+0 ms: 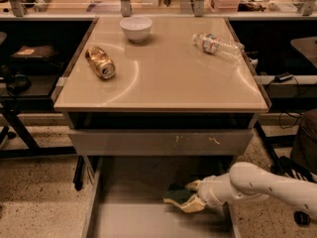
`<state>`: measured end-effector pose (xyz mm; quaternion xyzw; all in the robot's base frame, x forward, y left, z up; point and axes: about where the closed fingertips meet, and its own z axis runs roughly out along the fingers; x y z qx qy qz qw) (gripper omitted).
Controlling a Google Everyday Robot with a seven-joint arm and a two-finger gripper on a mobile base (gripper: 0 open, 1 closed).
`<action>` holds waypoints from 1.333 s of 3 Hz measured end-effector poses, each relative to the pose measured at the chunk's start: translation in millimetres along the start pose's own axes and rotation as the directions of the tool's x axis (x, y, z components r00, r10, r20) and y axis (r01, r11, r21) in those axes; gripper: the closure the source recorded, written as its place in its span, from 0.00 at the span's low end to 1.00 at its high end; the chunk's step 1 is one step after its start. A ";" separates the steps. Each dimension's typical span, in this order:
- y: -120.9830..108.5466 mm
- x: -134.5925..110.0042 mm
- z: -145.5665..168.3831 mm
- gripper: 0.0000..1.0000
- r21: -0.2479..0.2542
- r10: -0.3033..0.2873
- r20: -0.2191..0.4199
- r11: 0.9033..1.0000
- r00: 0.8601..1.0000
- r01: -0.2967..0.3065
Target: Place sponge into middle drawer
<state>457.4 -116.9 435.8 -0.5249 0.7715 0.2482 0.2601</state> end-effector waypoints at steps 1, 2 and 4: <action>-12.6 20.9 49.5 1.00 -0.013 0.009 -0.021 1.000 1.000 -0.009; -18.8 29.6 79.5 1.00 -0.010 0.014 -0.023 1.000 1.000 -0.014; -18.1 30.4 81.9 0.57 -0.012 0.016 -0.022 1.000 1.000 -0.016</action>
Offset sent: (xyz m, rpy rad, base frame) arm 0.0305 0.0368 -0.1136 -0.0212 0.0209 -0.0133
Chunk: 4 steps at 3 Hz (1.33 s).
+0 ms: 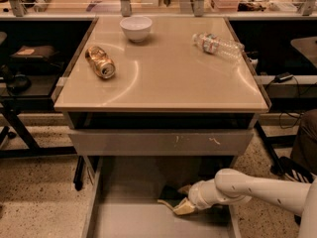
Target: Place sponge into middle drawer
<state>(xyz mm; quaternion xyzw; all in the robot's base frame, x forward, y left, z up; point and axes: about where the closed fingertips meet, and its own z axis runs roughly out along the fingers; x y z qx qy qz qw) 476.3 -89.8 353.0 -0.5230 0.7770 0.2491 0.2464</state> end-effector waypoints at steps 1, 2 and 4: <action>0.0 0.0 0.0 0.34 0.000 0.000 0.000 1.000 1.000 0.000; 0.0 0.0 0.0 0.12 0.000 0.000 0.000 1.000 1.000 0.000; 0.1 0.0 0.1 0.00 0.000 0.000 0.000 1.000 1.000 0.000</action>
Offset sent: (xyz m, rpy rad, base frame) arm 0.0000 0.0000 0.0000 0.0000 0.0000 0.0000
